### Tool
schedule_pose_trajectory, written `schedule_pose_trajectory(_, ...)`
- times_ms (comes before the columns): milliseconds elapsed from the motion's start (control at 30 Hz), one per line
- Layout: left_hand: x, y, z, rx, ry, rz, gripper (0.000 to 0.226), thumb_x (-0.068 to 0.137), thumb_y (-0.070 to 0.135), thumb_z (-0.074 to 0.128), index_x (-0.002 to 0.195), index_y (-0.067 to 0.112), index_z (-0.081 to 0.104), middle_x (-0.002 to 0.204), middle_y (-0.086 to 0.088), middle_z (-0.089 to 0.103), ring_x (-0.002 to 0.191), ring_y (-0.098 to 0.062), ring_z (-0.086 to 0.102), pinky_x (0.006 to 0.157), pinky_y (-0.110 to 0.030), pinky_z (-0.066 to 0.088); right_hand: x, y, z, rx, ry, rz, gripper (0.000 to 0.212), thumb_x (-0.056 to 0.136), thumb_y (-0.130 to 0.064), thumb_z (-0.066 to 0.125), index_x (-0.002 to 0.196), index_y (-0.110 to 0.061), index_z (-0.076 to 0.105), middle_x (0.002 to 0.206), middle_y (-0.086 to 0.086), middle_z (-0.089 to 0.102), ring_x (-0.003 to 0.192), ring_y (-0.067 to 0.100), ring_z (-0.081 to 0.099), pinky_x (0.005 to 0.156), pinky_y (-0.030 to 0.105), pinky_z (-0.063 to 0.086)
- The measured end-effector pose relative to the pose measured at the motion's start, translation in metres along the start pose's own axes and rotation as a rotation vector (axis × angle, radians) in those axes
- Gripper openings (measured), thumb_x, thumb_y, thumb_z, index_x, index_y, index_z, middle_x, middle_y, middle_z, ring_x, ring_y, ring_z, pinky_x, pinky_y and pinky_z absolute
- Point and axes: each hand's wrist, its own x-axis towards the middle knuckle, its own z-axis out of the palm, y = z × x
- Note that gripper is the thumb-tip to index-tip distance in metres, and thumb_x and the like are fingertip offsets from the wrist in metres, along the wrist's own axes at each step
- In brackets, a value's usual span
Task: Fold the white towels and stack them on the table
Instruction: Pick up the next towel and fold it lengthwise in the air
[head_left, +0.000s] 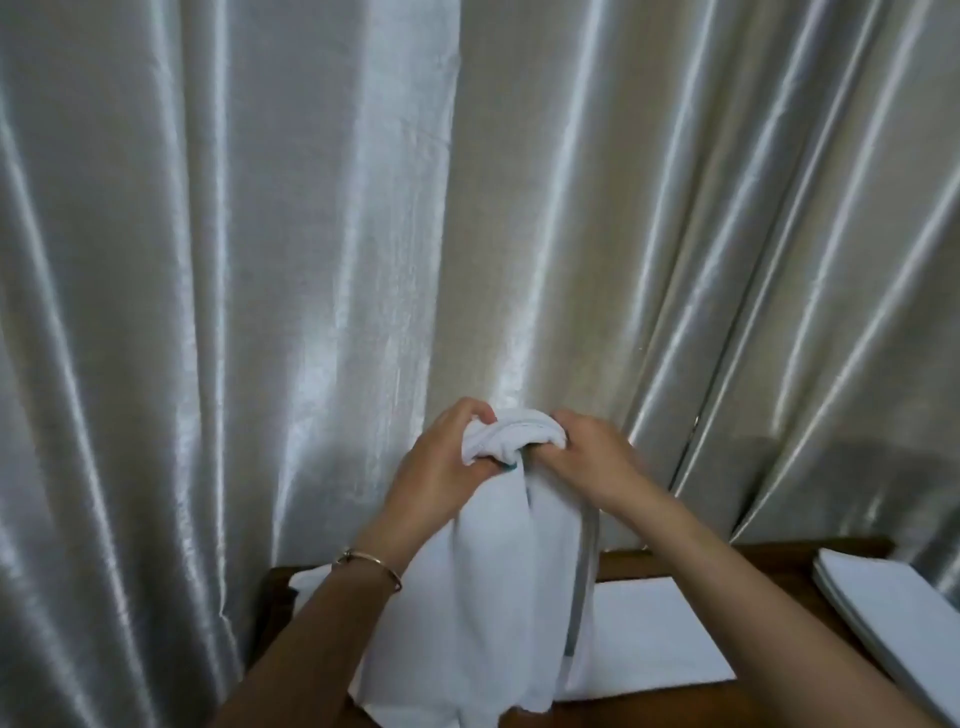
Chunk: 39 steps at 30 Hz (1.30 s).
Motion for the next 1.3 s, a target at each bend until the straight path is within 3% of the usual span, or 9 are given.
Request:
schedule_pose_trajectory(100,0.017,0.028,-0.002,0.184,-0.074,0.091,0.048,0.058,0.056,0.073,0.097,0.045,0.047,0.090,0.018,0.060,0.079,-0.001,0.058,0.063,-0.027,0.046,-0.008,0.015,-0.046,0.169,-0.029,0.015,0.038,0.075,-0.044,0.072,0.072,-0.024,0.040,0.070,-0.006,0.055,0.066,0.016,0.049,0.059,0.032,0.035)
schedule_pose_trajectory(200,0.028,0.042,-0.002,0.267,-0.284,0.153,0.052,0.052,0.054,0.077,0.098,0.041,0.056,0.090,0.019,0.062,0.081,0.000,0.058,0.070,-0.027,0.050,-0.022,0.032,-0.087,0.172,-0.185,-0.033,0.046,0.063,-0.040,0.085,0.076,-0.023,0.044,0.074,-0.005,0.056,0.066,0.012,0.049,0.059,0.029,0.037)
schedule_pose_trajectory(333,0.032,0.051,0.013,0.371,-0.441,0.318,0.040,0.066,0.045,0.080,0.092,0.021,0.062,0.083,0.011,0.059,0.078,-0.007,0.055,0.070,-0.025,0.042,-0.044,0.051,-0.119,0.211,-0.344,-0.109,0.039,0.066,-0.033,0.086,0.086,-0.018,0.055,0.077,-0.002,0.063,0.066,0.008,0.055,0.060,0.027,0.044)
schedule_pose_trajectory(467,0.029,0.050,0.026,0.374,-0.469,0.268,0.015,0.081,0.024,0.072,0.087,0.011,0.066,0.078,0.007,0.056,0.076,-0.011,0.054,0.068,-0.019,0.038,-0.053,0.073,-0.132,0.075,-0.317,-0.142,0.031,0.075,-0.016,0.079,0.090,-0.023,0.053,0.091,0.009,0.069,0.076,0.017,0.059,0.067,0.034,0.049)
schedule_pose_trajectory(533,0.027,0.044,0.026,0.401,-0.437,0.241,0.005,0.087,0.012,0.063,0.085,0.011,0.067,0.078,0.006,0.060,0.075,-0.009,0.055,0.066,-0.015,0.037,-0.053,0.085,-0.138,-0.116,-0.307,-0.166,0.025,0.079,-0.011,0.071,0.094,-0.023,0.054,0.094,0.008,0.066,0.083,0.021,0.060,0.074,0.033,0.047)
schedule_pose_trajectory(667,0.021,0.026,0.013,0.435,-0.355,0.165,0.022,0.089,0.002,0.050,0.085,0.015,0.067,0.081,0.006,0.066,0.071,0.000,0.055,0.065,-0.019,0.038,-0.055,0.110,-0.158,-0.294,-0.268,-0.085,0.019,0.084,-0.029,0.071,0.084,-0.012,0.063,0.086,0.008,0.066,0.084,0.024,0.061,0.076,0.037,0.047)
schedule_pose_trajectory(833,0.026,0.008,0.000,0.495,-0.175,0.057,0.027,0.085,-0.008,0.050,0.090,0.009,0.070,0.087,-0.006,0.069,0.082,-0.019,0.063,0.069,-0.026,0.043,-0.052,0.137,-0.174,-0.320,-0.214,-0.016,0.011,0.083,-0.025,0.071,0.083,-0.016,0.064,0.085,0.008,0.066,0.084,0.024,0.061,0.075,0.035,0.046)
schedule_pose_trajectory(1067,0.041,0.027,-0.014,0.458,0.182,0.052,0.032,0.069,-0.022,0.046,0.077,0.004,0.063,0.076,-0.008,0.062,0.073,-0.022,0.054,0.055,-0.015,0.033,-0.050,0.161,-0.160,-0.422,-0.266,0.023,0.033,0.081,-0.022,0.069,0.059,-0.023,0.044,0.064,-0.006,0.050,0.070,0.017,0.050,0.060,0.026,0.032)
schedule_pose_trajectory(1300,0.048,0.033,-0.039,0.443,0.345,-0.021,0.040,0.067,-0.020,0.042,0.087,0.006,0.066,0.087,-0.004,0.062,0.081,-0.017,0.051,0.061,-0.018,0.032,-0.050,0.174,-0.144,-0.414,-0.067,0.057,0.025,0.076,-0.003,0.053,0.085,-0.026,0.048,0.092,0.006,0.063,0.091,0.029,0.062,0.060,0.030,0.038)
